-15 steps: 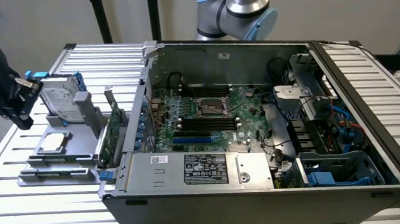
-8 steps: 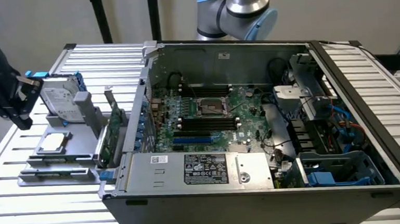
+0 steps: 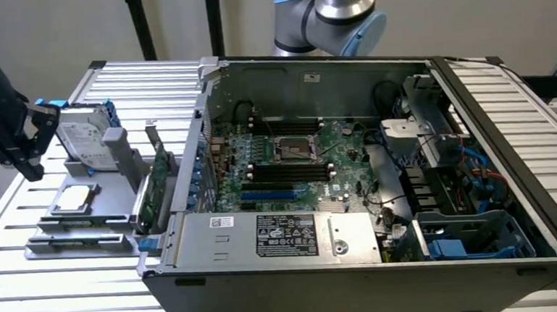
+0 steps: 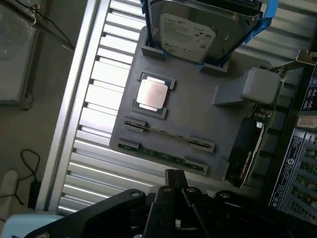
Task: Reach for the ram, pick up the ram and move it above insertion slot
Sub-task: 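Pick up the ram and move it above insertion slot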
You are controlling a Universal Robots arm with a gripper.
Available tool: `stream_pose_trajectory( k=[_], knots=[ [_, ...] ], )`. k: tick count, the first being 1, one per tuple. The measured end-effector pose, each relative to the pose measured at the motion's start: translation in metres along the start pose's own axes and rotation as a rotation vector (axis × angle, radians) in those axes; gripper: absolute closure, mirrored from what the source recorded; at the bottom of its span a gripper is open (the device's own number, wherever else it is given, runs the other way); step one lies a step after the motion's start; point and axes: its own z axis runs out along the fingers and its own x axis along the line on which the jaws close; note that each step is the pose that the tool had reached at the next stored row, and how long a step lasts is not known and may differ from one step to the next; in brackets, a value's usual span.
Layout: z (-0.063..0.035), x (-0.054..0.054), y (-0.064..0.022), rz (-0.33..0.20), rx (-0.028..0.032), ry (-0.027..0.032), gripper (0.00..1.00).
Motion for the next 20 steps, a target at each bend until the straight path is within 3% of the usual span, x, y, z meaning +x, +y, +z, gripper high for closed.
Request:
stream_pose_trajectory(
  k=[20],
  knots=[
    [0.0010,0.0000,-0.0001,-0.364,0.0027,0.0145,0.89]
  ],
)
